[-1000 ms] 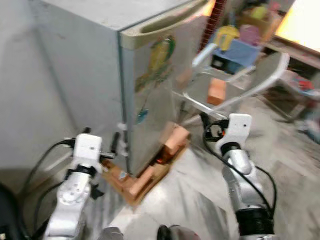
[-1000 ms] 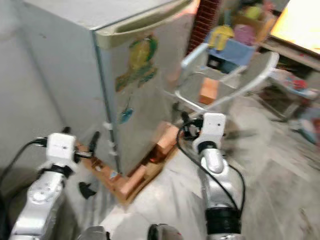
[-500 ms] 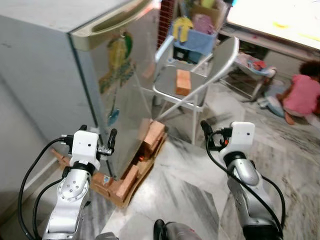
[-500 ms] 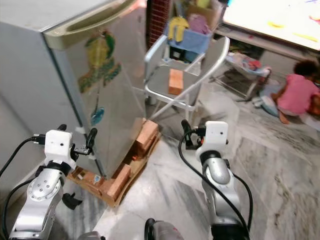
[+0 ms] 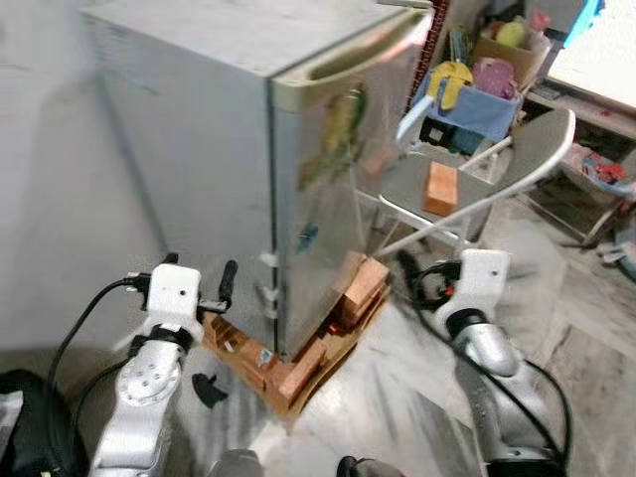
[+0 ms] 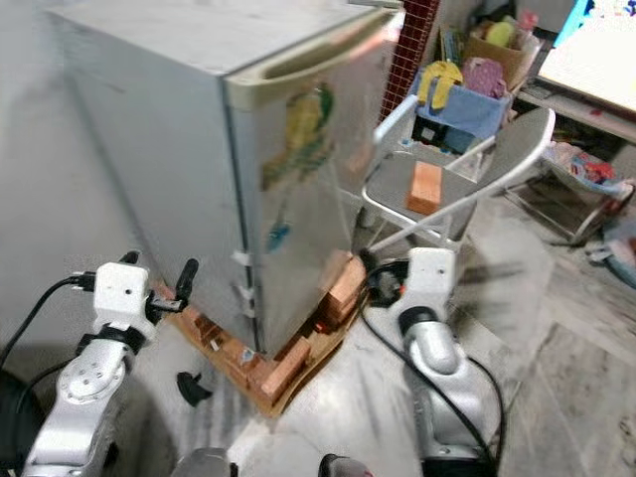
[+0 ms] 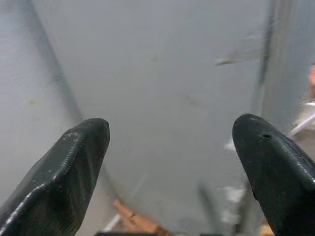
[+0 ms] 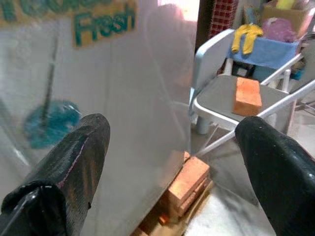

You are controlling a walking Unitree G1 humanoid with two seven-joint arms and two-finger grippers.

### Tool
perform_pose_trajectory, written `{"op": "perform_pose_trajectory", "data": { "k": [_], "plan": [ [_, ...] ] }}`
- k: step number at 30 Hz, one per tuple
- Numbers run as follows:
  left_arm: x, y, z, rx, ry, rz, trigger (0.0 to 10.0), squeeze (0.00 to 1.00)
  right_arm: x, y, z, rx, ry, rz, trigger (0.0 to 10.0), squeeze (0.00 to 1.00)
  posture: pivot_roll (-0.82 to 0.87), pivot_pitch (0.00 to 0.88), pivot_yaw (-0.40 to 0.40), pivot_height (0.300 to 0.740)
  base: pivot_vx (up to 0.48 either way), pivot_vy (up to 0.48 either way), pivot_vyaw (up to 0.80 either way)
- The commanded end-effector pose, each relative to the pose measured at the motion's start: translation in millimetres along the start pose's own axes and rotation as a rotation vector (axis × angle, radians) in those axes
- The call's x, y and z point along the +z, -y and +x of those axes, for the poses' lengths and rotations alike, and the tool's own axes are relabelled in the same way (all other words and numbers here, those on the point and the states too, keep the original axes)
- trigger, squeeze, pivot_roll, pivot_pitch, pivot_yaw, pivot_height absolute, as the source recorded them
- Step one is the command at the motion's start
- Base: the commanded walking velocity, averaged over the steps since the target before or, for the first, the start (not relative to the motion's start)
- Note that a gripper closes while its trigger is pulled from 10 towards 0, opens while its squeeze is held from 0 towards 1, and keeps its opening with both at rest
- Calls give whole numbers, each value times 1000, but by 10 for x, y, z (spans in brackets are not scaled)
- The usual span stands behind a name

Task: Restocking fridge

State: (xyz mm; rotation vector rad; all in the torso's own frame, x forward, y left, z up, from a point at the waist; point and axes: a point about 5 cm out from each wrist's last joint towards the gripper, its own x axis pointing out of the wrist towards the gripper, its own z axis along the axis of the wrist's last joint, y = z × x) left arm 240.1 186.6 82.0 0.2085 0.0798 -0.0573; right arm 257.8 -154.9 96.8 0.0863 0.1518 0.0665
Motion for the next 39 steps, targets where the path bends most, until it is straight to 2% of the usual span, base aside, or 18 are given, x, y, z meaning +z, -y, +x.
{"op": "perform_pose_trajectory", "data": {
  "k": [1,6,16,24,26,27,30,31,33,35,39],
  "plan": [
    [41,99,34,-28,14,-4,10000,0,22,132,-29,-41,-6,-11,10000,0,133,0,-78,740,0,0,-800],
    [49,156,27,-63,20,-13,10000,0,22,131,-19,-39,-9,-8,10000,0,135,0,-82,740,0,0,-591],
    [90,219,37,-112,52,33,10000,0,33,122,-11,-43,-8,-6,10000,0,131,0,-80,740,0,0,0],
    [107,296,65,-190,55,4,10000,0,32,98,12,-41,-14,-5,10000,0,133,0,-84,740,0,0,-600],
    [93,325,76,-200,39,-38,10000,0,38,93,17,-38,-13,-7,10000,0,133,0,-89,740,0,0,-800],
    [88,358,104,-207,27,-70,10000,0,42,87,23,-34,-14,-9,10000,0,132,0,-92,740,0,0,0],
    [122,403,151,-234,36,-72,10000,0,48,70,28,-25,-18,-14,10000,0,127,0,-93,740,0,0,0],
    [148,416,206,-238,41,-76,10000,0,55,57,30,-21,-21,-12,10000,0,126,0,-92,740,0,0,0],
    [156,406,264,-228,41,-73,10000,0,50,45,22,-20,-27,-12,10000,0,118,2,-86,740,0,0,0],
    [188,312,379,-167,48,-49,10000,0,51,29,-3,-29,-27,-5,10000,0,95,6,-77,740,0,0,0],
    [196,269,470,-166,32,-103,10000,0,56,22,-44,-29,-27,-2,10000,0,83,10,-72,740,0,0,0]
  ]
}}
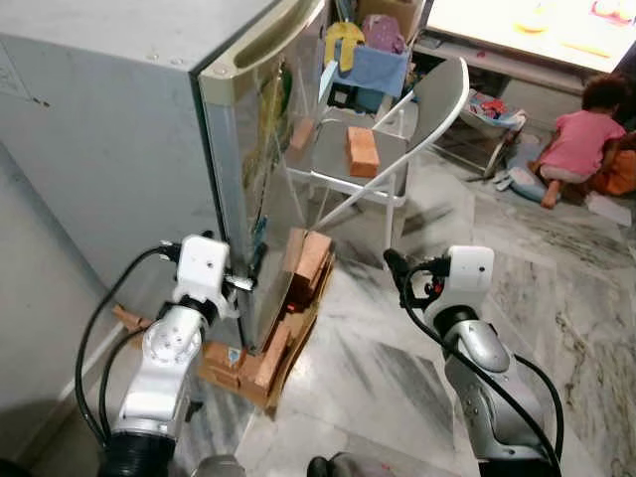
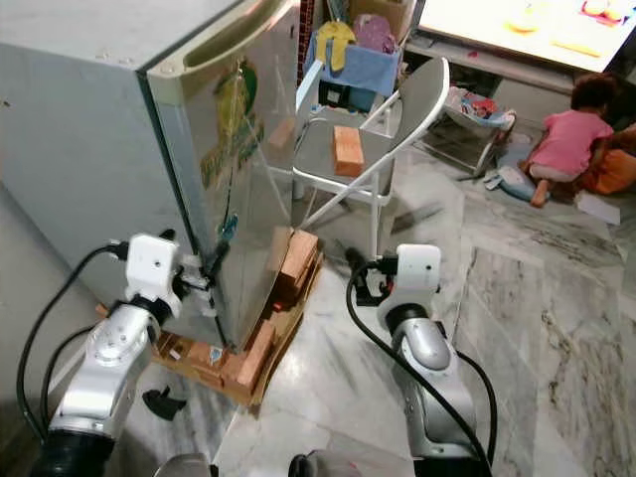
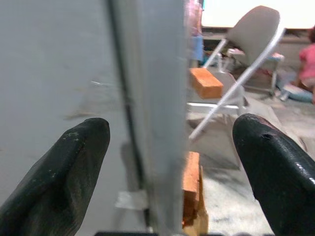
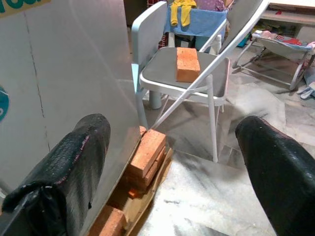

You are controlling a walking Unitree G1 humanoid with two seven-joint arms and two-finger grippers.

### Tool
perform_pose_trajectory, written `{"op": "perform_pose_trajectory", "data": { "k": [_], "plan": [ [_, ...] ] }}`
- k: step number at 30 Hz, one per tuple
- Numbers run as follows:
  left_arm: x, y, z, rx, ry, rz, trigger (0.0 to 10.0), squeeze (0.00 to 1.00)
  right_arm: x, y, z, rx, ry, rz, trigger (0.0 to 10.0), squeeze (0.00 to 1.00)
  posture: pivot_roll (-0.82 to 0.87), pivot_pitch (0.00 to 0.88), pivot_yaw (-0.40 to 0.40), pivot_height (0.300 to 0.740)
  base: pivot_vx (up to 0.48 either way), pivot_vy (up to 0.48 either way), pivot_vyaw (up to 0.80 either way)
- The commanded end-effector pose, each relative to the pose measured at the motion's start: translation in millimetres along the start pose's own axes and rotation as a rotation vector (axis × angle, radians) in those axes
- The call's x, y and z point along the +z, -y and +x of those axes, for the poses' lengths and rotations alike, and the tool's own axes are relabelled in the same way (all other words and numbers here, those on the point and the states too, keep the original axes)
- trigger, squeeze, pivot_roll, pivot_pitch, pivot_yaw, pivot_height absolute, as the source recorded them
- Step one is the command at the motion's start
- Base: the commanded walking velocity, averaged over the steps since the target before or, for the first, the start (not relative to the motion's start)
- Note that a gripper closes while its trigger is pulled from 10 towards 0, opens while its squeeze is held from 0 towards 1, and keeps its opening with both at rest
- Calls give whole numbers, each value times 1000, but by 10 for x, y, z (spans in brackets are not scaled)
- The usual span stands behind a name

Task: Restocking fridge

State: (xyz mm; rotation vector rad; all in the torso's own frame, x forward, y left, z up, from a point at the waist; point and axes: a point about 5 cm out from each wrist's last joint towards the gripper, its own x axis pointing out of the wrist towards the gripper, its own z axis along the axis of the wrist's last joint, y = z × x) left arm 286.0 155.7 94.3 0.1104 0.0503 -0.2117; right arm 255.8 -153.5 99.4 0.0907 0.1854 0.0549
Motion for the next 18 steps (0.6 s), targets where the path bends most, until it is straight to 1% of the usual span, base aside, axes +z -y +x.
{"op": "perform_pose_trajectory", "data": {
  "k": [1,2,3,5,6,7,9,11,13,14,18],
  "plan": [
    [-15,6,95,-23,-24,-22,10000,0,22,48,-46,-19,-4,-5,10000,0,72,18,-65,740,0,0,0],
    [-8,2,130,-25,-23,-16,10000,0,15,50,-53,-19,-9,-4,10000,0,70,19,-62,740,0,0,0],
    [-8,2,130,-25,-23,-16,10000,0,15,50,-53,-19,-9,-4,10000,0,70,19,-62,740,0,0,0],
    [9,-2,220,-23,-24,-23,10000,0,11,37,-52,-10,-19,3,10000,0,58,24,-51,740,0,0,0],
    [9,-2,220,-23,-24,-23,10000,0,11,37,-52,-10,-19,3,10000,0,58,24,-51,740,0,0,0],
    [31,14,290,-28,-22,-32,10000,0,15,15,-43,15,-27,12,10000,0,49,25,-46,740,0,0,0],
    [46,36,326,-39,-18,-39,10000,0,18,4,-38,27,-30,17,10000,0,48,27,-45,740,0,0,0],
    [58,107,373,-78,-10,-27,10000,0,40,23,-44,7,2,11,10000,0,54,25,-50,740,0,0,0],
    [57,129,384,-89,-10,-21,10000,0,30,22,-46,7,0,12,10000,0,57,25,-55,740,0,0,0],
    [69,194,408,-117,-8,-19,10000,0,5,18,-44,8,-13,18,10000,0,59,22,-59,740,0,0,0],
    [87,266,451,-148,1,-13,10000,0,4,21,-31,10,-19,19,10000,0,63,22,-69,740,0,0,0]
  ]
}}
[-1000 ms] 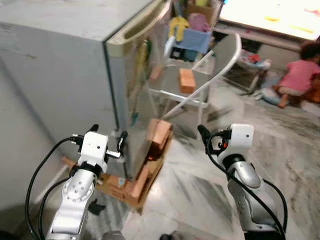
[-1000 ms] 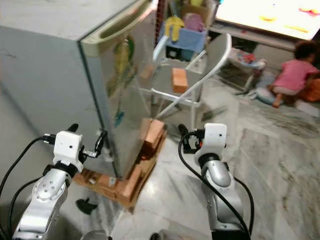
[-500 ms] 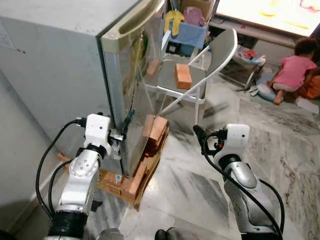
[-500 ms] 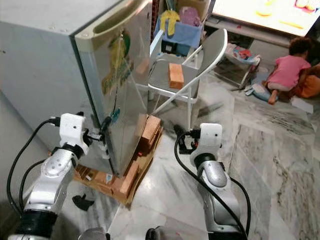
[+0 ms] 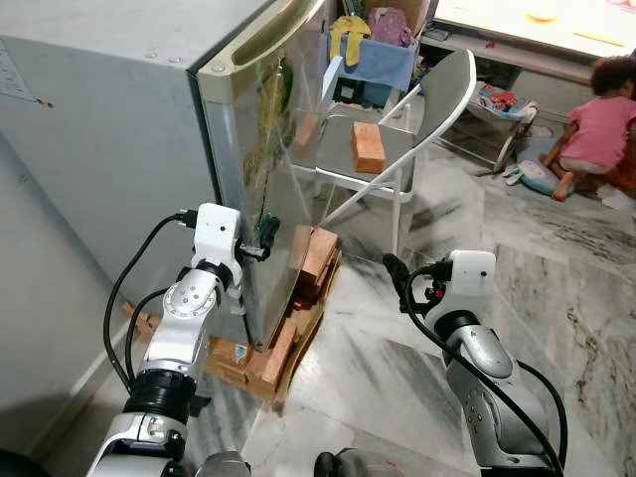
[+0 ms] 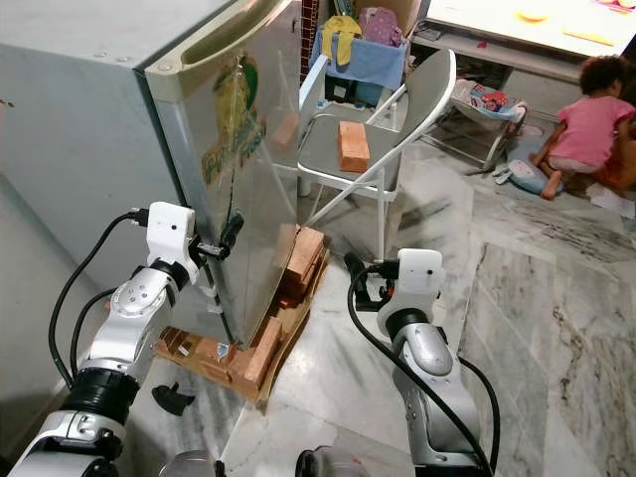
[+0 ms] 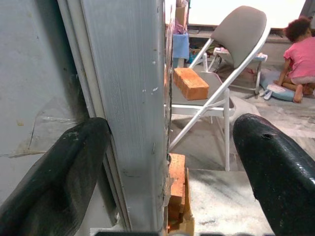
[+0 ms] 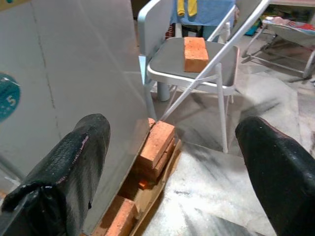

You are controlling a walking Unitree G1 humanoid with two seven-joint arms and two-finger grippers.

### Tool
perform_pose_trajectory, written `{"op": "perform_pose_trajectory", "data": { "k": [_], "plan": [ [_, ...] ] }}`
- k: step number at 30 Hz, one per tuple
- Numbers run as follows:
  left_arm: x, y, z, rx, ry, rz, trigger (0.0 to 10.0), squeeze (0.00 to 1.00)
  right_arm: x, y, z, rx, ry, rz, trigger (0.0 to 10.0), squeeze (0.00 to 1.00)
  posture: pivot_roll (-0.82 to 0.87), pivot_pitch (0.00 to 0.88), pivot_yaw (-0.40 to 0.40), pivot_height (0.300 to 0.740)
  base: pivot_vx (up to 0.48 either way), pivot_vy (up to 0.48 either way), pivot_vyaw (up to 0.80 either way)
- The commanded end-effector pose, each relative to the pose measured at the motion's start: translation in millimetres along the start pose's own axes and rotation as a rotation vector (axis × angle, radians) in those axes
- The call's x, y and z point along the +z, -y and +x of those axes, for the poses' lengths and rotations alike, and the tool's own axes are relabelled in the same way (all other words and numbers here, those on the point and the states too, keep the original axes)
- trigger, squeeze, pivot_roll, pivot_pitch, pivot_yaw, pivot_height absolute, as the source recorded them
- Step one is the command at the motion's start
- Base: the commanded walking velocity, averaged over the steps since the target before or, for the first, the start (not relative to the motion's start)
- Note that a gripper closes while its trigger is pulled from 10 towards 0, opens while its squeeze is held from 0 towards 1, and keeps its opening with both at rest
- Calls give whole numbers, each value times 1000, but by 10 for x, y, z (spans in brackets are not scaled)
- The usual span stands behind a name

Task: Restocking fridge

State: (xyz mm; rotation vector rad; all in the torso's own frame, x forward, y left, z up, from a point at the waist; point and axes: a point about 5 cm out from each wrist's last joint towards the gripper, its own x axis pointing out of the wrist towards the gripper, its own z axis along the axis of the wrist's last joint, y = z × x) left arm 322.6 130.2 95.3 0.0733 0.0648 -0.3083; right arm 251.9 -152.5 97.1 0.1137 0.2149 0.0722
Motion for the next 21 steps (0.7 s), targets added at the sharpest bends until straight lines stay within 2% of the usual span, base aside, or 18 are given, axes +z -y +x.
{"op": "perform_pose_trajectory", "data": {
  "k": [1,8,12,14,16,17,18,19,20,21],
  "plan": [
    [30,108,61,-56,4,27,10000,0,36,34,7,-8,10,-3,10000,0,65,20,-71,740,0,0,0],
    [-67,136,91,-39,-37,67,10000,0,54,29,25,4,19,-6,10000,0,65,10,-79,740,0,0,0],
    [-151,19,115,48,-99,67,10000,0,64,29,-5,8,28,5,10000,0,55,0,-80,740,0,0,0],
    [-148,19,139,40,-106,69,10000,0,55,28,-57,17,22,2,10000,0,53,0,-78,740,0,0,0],
    [-133,185,184,-75,-110,80,10000,0,18,74,-187,20,3,-7,10000,0,57,0,-78,740,0,0,0],
    [-133,185,184,-75,-110,80,10000,0,18,74,-187,20,3,-7,10000,0,57,0,-78,740,0,0,0],
    [-131,252,193,-118,-110,85,10000,0,7,95,-222,18,-4,-11,10000,0,57,0,-78,740,0,0,0],
    [-179,527,147,-308,-124,131,10000,0,-4,158,-289,-5,-7,-17,10000,0,58,0,-78,740,0,0,0],
    [-215,716,94,-441,-134,162,10000,0,-7,197,-330,-21,-8,-21,10000,0,56,0,-78,740,0,0,0],
    [-218,940,24,-571,-130,143,10000,0,-12,222,-375,-33,-8,-30,10000,0,51,0,-76,740,0,0,0]
  ]
}}
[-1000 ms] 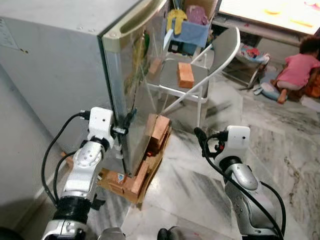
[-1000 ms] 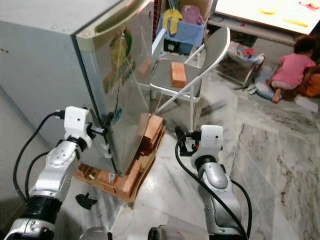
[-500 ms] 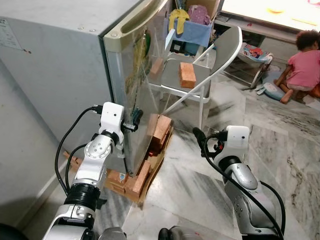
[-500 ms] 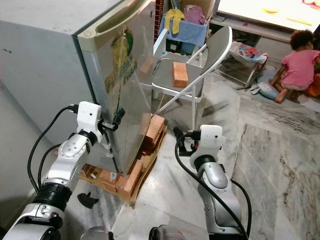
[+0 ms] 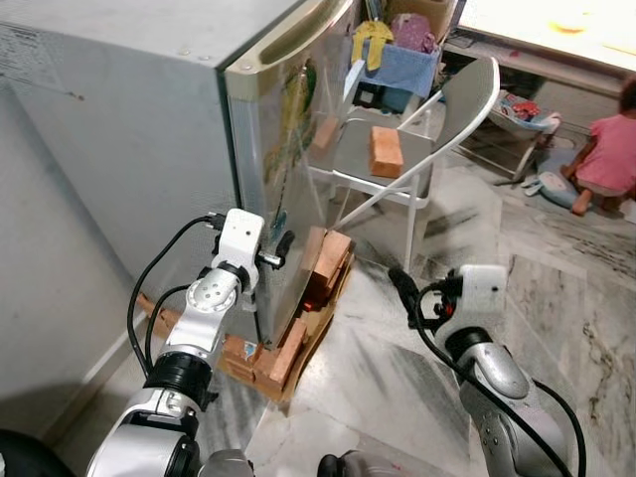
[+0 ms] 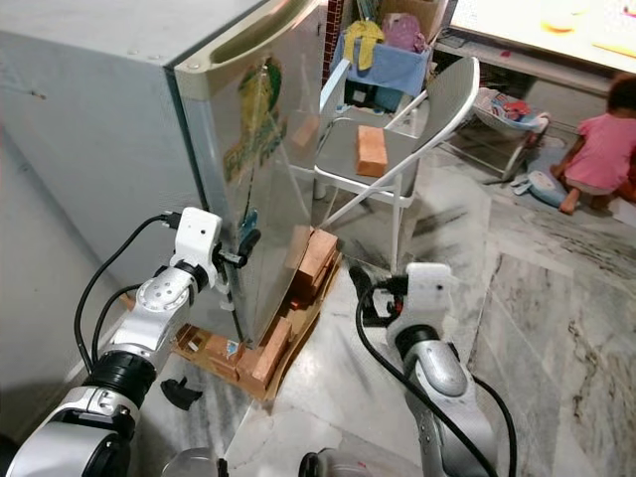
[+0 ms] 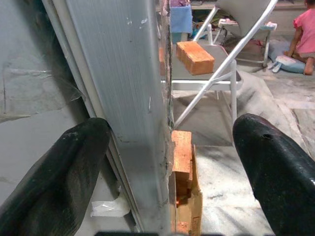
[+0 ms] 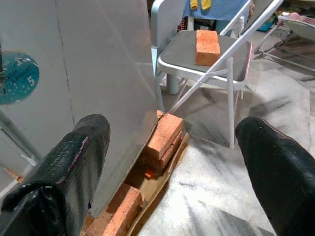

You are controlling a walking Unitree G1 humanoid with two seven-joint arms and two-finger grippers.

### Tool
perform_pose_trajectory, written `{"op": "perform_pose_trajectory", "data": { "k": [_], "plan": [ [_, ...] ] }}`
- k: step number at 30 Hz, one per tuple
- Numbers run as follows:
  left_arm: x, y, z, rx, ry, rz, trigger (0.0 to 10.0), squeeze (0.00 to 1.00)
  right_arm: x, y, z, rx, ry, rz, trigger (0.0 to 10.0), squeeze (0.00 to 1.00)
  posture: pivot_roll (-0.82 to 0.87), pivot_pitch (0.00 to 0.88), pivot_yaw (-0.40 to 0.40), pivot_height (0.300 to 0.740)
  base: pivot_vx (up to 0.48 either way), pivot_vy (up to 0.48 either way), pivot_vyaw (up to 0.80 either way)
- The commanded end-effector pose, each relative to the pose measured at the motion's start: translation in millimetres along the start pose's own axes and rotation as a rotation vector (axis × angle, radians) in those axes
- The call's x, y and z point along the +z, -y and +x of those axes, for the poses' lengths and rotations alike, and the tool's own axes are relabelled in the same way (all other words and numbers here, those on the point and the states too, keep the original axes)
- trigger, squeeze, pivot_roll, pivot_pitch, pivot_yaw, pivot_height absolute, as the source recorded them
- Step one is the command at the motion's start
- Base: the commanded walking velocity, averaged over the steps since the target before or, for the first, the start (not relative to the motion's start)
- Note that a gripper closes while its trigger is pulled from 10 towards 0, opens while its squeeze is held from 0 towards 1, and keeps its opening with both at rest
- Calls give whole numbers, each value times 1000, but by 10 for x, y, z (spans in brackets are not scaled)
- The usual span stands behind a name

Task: Restocking fridge

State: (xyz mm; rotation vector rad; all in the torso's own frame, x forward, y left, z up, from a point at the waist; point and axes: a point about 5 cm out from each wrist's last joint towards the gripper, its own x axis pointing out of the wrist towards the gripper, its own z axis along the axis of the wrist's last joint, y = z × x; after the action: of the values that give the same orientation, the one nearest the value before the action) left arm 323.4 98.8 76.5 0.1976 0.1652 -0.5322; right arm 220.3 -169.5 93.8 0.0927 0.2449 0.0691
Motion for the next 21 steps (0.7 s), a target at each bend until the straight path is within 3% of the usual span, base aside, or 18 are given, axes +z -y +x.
{"op": "perform_pose_trajectory", "data": {
  "k": [1,3,7,9,10,12,13,17,19,21],
  "plan": [
    [35,782,34,-422,6,33,10000,0,64,82,-89,-33,22,-15,10000,0,50,0,-76,740,0,0,0],
    [158,1004,-19,-555,58,-25,10000,0,61,82,-112,-42,23,-16,10000,0,47,0,-76,740,0,0,0],
    [185,982,1,-529,76,-25,10000,0,78,74,-75,-48,35,-9,10000,0,48,0,-74,740,0,0,0],
    [118,865,14,-470,52,-25,10000,0,80,49,-39,-43,38,-7,10000,0,58,0,-72,740,0,0,0],
    [46,675,26,-358,36,20,10000,0,84,23,-11,-34,44,-6,10000,0,66,0,-72,740,0,0,0],
    [30,615,27,-323,33,32,10000,0,86,17,-5,-31,46,-6,10000,0,66,0,-72,740,0,0,0],
    [17,491,12,-254,39,42,10000,0,85,10,6,-30,47,-4,10000,0,66,0,-72,740,0,0,0],
    [-15,68,-121,-28,55,-3,10000,0,74,-1,9,-23,41,0,10000,0,85,0,-75,740,0,0,0],
    [-60,-101,-286,50,46,-4,10000,0,73,-15,-8,-15,33,1,10000,0,90,0,-78,740,0,0,0],
    [-85,-158,-339,92,47,-8,10000,0,71,-15,-8,-14,32,1,10000,0,92,0,-80,740,0,0,0]
  ]
}}
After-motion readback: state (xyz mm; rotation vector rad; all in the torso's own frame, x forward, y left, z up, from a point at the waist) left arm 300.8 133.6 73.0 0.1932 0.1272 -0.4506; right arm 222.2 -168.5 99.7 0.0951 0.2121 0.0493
